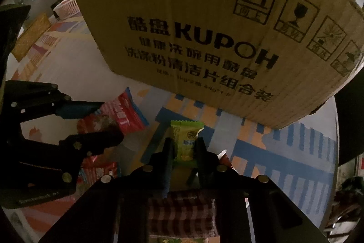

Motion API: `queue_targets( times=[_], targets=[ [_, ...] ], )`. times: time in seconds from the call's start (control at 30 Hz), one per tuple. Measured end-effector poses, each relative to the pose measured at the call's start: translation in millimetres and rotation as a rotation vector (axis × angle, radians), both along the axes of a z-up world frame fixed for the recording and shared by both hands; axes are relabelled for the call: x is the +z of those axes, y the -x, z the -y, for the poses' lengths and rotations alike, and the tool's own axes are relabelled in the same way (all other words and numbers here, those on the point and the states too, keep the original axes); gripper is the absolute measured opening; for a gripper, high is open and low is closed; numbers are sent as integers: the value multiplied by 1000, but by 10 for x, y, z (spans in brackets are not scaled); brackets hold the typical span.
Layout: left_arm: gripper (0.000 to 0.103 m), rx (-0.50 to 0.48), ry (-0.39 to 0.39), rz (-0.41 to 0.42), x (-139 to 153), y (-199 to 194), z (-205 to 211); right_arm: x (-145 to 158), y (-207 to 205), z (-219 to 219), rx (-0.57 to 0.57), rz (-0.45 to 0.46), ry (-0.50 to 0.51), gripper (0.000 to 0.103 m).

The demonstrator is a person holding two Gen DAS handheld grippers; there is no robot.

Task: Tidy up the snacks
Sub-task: 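Grasp the red yogurt hawthorn bag with the left tool while the right tool grasps the yellow-green candy, then carry the red bag and yellow-green candy over the box with both tools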

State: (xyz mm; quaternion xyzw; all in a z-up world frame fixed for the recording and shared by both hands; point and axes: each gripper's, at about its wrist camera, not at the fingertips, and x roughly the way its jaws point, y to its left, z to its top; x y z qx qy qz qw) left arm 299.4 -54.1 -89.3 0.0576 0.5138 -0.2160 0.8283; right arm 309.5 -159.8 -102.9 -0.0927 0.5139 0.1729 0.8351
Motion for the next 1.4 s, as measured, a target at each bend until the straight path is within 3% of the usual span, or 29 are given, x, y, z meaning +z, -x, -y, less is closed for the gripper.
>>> queue_targets(
  times=[0.37,0.97,1.4],
  targets=[
    [34,34,2,87,324,216,0,343,190,45,-28,82,-44,21],
    [34,55,84,319,1284,629,23,1324,628,261,-72,314,-159,21],
    [34,73,126,440,1816,487,84,1853,632,407,-114,440,-226,21]
  ],
)
